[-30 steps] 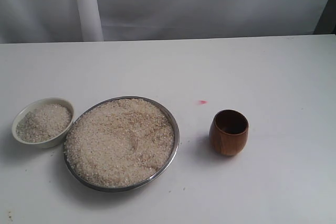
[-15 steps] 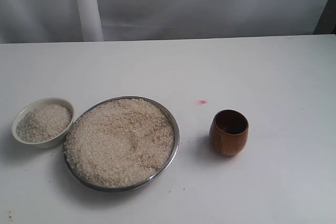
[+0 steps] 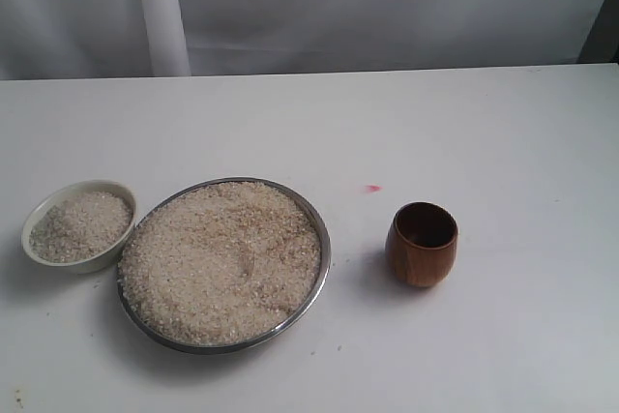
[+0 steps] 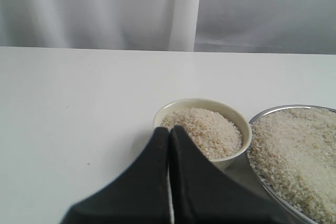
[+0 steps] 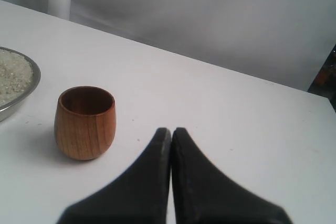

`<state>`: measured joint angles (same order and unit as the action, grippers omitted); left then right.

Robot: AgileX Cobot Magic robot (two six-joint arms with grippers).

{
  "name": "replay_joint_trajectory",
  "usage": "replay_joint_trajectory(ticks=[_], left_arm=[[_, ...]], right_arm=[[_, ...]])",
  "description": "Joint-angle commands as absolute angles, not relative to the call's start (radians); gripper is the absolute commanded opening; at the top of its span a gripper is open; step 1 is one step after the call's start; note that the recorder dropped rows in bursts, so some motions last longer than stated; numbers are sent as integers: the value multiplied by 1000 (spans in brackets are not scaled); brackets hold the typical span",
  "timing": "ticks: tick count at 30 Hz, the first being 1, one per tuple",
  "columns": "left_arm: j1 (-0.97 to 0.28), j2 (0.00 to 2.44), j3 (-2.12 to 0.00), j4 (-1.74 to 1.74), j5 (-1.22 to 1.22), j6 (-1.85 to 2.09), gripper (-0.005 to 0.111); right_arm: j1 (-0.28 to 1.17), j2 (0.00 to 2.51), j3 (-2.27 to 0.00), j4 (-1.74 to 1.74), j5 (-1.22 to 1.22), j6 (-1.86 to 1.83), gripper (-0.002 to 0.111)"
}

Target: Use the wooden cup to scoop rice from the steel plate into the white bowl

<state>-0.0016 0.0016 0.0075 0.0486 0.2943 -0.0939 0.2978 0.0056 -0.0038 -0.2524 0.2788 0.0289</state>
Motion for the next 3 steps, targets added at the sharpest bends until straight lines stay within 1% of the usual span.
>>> replay_joint_trajectory(ticks=[1,3], left_arm=[[-5,0,0,44,284,-96,0],[-5,0,0,44,284,-96,0]], right_arm=[[292,0,0,-263,278,34,0],[292,0,0,-263,278,34,0]])
